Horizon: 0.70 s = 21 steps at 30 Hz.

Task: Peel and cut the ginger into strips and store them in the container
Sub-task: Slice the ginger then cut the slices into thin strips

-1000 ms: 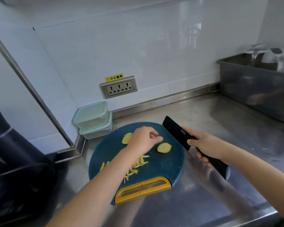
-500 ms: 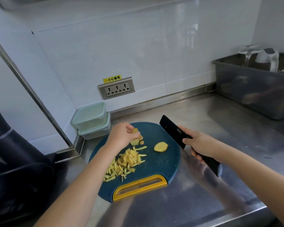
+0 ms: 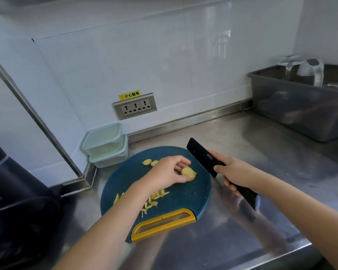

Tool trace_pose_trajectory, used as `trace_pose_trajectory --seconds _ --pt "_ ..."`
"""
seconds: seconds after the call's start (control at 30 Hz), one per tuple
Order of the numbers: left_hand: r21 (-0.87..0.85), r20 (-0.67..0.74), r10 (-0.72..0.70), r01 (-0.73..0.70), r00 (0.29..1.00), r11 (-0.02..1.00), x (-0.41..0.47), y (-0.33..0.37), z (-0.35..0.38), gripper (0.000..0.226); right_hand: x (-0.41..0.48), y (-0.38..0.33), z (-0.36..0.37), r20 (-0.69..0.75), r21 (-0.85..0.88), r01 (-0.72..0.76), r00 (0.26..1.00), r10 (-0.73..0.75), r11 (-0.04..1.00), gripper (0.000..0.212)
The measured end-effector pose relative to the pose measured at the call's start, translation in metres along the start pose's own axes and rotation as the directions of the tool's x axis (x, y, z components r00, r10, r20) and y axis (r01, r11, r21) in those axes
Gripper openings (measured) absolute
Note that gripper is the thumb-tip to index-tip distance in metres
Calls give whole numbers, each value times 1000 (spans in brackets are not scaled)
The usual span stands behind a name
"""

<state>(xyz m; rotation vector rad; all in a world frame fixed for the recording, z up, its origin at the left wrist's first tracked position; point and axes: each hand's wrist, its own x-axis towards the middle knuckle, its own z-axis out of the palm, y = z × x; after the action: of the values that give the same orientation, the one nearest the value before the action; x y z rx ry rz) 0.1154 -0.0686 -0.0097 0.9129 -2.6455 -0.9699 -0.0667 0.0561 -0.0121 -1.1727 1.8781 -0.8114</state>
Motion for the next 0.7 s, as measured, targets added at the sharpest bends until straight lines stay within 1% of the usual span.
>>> trace_pose_trajectory --seconds 0.1,0.2,0.37,0.53,0.7 --pt "137 51 -3 -4 999 991 3 5 -4 49 0 0 1 -4 1 -2 1000 2 1000 59" --pt "210 75 -3 -13 997 978 6 9 -5 48 1 -1 1 -8 -6 -1 1000 1 1000 58" --pt "239 88 -22 1 996 971 8 12 -4 41 -1 -1 0 -3 -9 -4 1000 4 1000 58" --pt "306 8 -11 8 1000 952 5 11 8 43 0 -2 1 -16 -14 -7 1000 7 1000 58" --pt "313 18 -16 9 1000 950 4 11 12 45 -1 -3 2 -22 -26 -11 1000 10 1000 58"
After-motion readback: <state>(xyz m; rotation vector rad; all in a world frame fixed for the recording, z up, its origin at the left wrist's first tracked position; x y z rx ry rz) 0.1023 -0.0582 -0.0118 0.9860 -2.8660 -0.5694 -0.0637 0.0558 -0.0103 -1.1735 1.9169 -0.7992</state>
